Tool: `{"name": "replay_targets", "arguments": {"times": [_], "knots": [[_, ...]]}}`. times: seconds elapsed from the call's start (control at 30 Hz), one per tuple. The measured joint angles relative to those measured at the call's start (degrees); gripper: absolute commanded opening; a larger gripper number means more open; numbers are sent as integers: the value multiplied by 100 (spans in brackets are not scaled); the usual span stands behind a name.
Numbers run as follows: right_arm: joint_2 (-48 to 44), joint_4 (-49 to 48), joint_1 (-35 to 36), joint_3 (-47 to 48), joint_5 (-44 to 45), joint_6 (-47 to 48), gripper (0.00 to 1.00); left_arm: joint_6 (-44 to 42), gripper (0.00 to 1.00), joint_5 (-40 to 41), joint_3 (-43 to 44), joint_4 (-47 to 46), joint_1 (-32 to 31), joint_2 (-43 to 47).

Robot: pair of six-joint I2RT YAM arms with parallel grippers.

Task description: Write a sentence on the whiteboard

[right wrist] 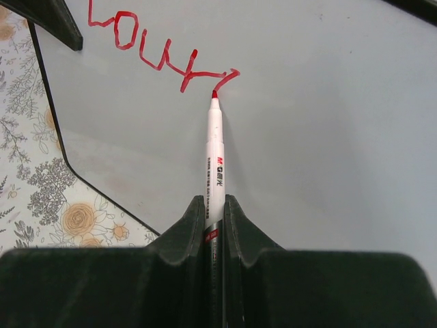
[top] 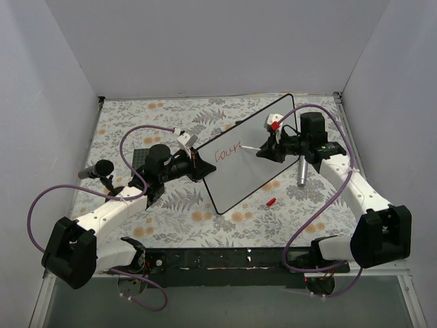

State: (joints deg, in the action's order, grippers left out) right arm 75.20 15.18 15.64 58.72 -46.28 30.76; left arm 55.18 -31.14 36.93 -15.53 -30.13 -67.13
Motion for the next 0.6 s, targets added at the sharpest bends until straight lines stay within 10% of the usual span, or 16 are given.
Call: {"name": "replay_targets", "arguments": {"times": [0.6], "knots": [[0,122,-63,0,122,33,1,4,0,4,0,2,2,0]]}}
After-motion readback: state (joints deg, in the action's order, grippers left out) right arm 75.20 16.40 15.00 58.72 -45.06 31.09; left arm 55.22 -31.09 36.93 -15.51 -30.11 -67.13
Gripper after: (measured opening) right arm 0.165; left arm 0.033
